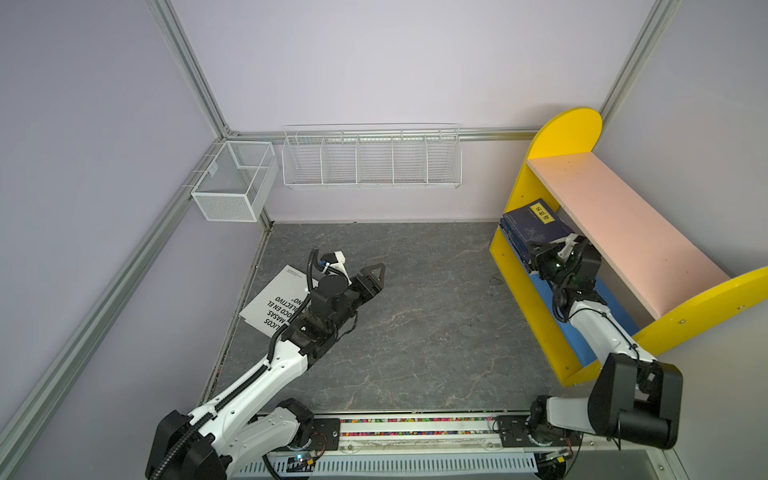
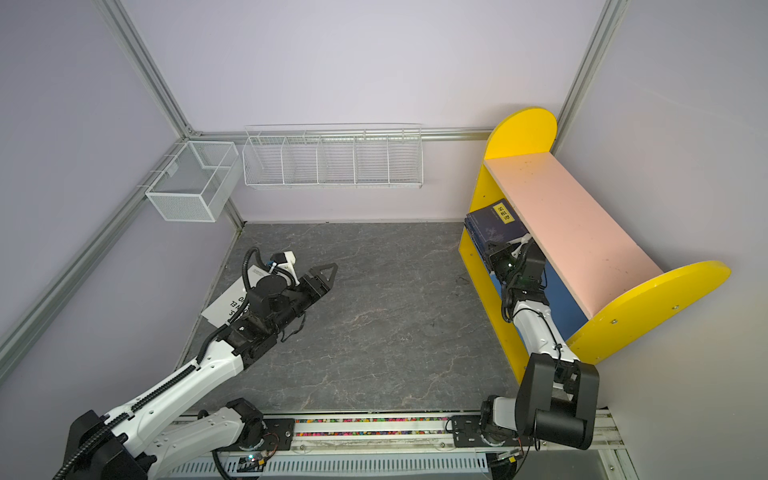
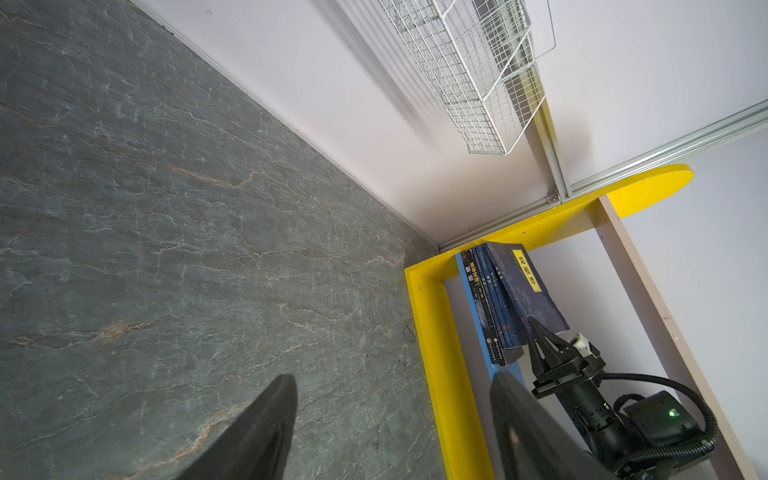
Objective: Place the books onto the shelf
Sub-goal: 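Push the yellow-labelled book flush against the shelf books with the right gripper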
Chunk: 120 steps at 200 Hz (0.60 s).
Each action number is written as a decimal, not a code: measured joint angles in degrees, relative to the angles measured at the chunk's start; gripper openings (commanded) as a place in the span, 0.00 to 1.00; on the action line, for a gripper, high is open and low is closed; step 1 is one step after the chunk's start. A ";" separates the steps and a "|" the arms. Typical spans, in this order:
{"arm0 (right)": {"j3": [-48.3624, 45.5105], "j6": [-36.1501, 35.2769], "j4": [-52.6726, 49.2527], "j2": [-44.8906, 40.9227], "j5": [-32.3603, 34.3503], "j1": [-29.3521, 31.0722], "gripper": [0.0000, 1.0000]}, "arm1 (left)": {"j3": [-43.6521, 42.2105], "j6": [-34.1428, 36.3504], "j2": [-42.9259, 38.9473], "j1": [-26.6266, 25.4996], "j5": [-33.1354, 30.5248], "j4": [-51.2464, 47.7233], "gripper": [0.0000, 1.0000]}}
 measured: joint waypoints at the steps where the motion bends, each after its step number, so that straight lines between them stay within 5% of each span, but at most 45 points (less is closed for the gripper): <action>1: 0.00 0.02 0.00 -0.02 0.02 -0.02 0.09 | 0.00 0.00 0.00 0.00 0.00 0.00 0.74; 120: -0.22 2.45 3.28 -0.15 -2.01 -0.79 0.09 | -0.85 -0.48 -0.07 0.00 0.02 1.03 0.74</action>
